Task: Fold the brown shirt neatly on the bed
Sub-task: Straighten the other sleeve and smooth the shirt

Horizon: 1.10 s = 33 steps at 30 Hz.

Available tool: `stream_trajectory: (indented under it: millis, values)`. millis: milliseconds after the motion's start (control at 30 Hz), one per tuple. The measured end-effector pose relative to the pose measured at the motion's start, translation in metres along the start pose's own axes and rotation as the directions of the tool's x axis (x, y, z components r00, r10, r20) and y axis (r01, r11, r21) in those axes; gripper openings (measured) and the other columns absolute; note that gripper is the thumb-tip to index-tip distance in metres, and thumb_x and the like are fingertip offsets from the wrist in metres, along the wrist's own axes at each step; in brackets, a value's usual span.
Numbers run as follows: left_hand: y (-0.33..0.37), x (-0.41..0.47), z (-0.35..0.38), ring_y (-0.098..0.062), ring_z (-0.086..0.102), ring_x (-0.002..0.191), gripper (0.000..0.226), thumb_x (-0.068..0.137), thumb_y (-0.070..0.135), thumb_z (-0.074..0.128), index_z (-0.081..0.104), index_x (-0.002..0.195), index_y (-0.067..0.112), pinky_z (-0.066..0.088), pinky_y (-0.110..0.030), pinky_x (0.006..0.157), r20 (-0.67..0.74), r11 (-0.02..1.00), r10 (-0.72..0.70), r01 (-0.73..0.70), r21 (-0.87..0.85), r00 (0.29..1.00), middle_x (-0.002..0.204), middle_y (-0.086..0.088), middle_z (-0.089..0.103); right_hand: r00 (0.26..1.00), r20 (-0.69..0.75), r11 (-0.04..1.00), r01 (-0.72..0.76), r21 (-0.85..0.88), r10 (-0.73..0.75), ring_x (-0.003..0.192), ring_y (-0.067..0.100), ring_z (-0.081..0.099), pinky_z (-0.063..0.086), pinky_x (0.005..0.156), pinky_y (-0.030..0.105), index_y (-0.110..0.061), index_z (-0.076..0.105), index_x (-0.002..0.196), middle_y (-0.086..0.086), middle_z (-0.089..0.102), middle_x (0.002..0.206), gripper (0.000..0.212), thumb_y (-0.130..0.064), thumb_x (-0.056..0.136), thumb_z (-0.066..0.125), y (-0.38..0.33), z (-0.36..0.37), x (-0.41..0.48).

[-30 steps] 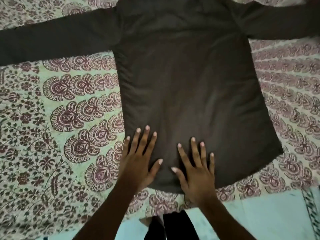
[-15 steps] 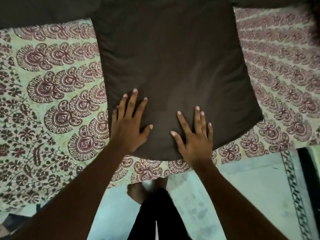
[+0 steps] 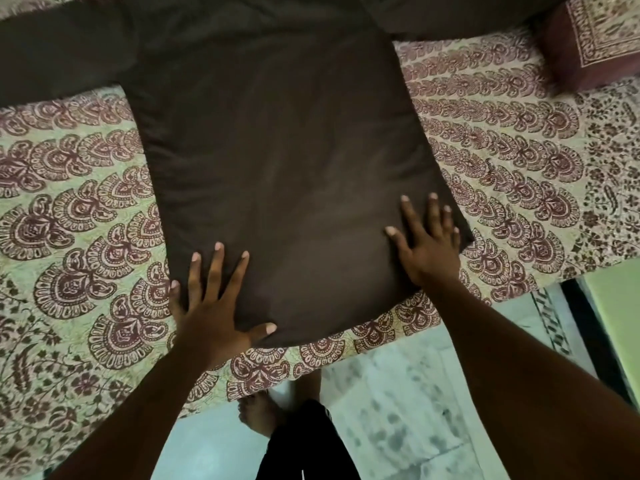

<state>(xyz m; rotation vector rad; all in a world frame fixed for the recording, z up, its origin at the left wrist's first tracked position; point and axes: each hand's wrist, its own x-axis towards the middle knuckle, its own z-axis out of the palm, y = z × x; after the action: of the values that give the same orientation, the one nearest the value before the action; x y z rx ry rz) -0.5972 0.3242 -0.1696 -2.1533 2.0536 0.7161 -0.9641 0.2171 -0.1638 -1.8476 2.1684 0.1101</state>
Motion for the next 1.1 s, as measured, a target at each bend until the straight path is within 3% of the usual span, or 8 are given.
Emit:
stream_trajectory:
  millis: [133,233,300,533,667,767,900,1100]
  values:
    - [-0.001,0.001,-0.003,-0.031,-0.019,0.157,0.123,0.057,0.101,0.039,-0.011,0.158,0.051,0.009,-0.071,0.118,0.036,1.0,0.004,-0.004,0.004,0.999,0.167,0.011,-0.029,0.952,0.003,0.95,-0.306,0.068,0.306,0.16,0.037,-0.007,0.004,0.127,0.062,-0.043,0.003,0.163,0.01,-0.003,0.174,0.084,-0.085,0.092,0.02,0.011,-0.013,-0.013]
    - [-0.001,-0.003,-0.001,-0.034,-0.012,0.158,0.118,0.063,0.099,0.039,-0.004,0.16,0.047,0.011,-0.071,0.118,0.001,1.0,0.012,-0.012,0.014,1.0,0.171,0.008,-0.02,0.994,-0.1,0.999,-0.046,-0.013,0.045,0.16,0.036,-0.005,0.004,0.126,0.058,-0.034,0.012,0.165,0.013,-0.002,0.174,0.081,-0.076,0.098,0.029,-0.017,-0.009,-0.016]
    - [-0.001,-0.012,0.003,-0.037,-0.004,0.159,0.109,0.071,0.094,0.036,0.004,0.162,0.043,0.014,-0.07,0.118,-0.034,0.998,0.048,-0.047,0.039,0.998,0.173,0.002,-0.01,0.986,-0.04,0.986,0.163,-0.036,-0.164,0.16,0.036,-0.003,0.01,0.125,0.058,-0.037,0.013,0.164,0.009,-0.005,0.174,0.075,-0.071,0.1,0.032,-0.039,0.005,-0.027]
    - [-0.006,-0.066,0.019,-0.031,0.006,0.159,0.084,0.089,0.07,0.046,0.024,0.161,0.035,0.015,-0.057,0.121,-0.07,0.986,0.161,-0.164,-0.038,0.984,0.173,0.002,0.007,0.803,0.003,0.802,0.595,-0.048,-0.595,0.161,0.029,-0.005,0.009,0.129,0.053,-0.032,0.016,0.165,0.008,-0.003,0.174,0.065,-0.056,0.107,0.034,-0.139,0.036,-0.088]
    - [-0.017,-0.067,-0.002,-0.032,0.056,0.129,0.037,0.095,0.024,0.053,0.063,0.13,0.013,0.048,-0.049,0.099,-0.33,0.945,0.049,-0.151,-0.29,0.943,0.142,-0.005,0.057,0.756,0.083,0.751,0.655,-0.091,-0.649,0.161,0.034,0.001,0.013,0.125,0.063,-0.033,0.02,0.164,0.008,0.002,0.174,0.059,-0.05,0.108,0.03,-0.189,0.056,-0.083]
    - [-0.034,-0.033,-0.035,-0.031,0.052,0.126,0.042,0.091,0.01,0.054,0.058,0.132,0.012,0.045,-0.05,0.099,-0.397,0.978,-0.065,-0.021,-0.209,0.916,0.142,-0.007,0.054,0.602,0.141,0.59,0.799,-0.115,-0.786,0.16,0.036,0.004,0.014,0.124,0.062,-0.03,0.021,0.164,0.008,0.007,0.174,0.059,-0.045,0.108,0.032,-0.191,0.073,-0.101]
    - [-0.083,0.017,-0.054,-0.028,0.024,0.154,0.068,0.095,0.043,0.054,0.033,0.157,0.024,0.028,-0.056,0.116,-0.255,1.0,0.018,-0.024,-0.019,0.967,0.169,0.001,0.022,0.361,0.163,0.362,0.932,-0.025,-0.918,0.16,0.035,0.012,0.022,0.125,0.058,-0.026,0.032,0.162,0.01,0.018,0.172,0.057,-0.034,0.106,0.041,-0.18,0.074,-0.115]
    - [-0.109,0.007,-0.04,-0.029,0.004,0.16,0.108,0.081,0.082,0.047,0.007,0.164,0.027,0.014,-0.061,0.122,-0.031,0.974,0.185,-0.179,0.141,0.982,0.173,0.001,-0.007,0.677,-0.058,0.669,0.734,0.119,-0.733,0.161,0.03,0.008,0.02,0.128,0.053,-0.024,0.023,0.164,0.009,0.012,0.173,0.061,-0.039,0.109,0.044,-0.243,0.046,-0.052]
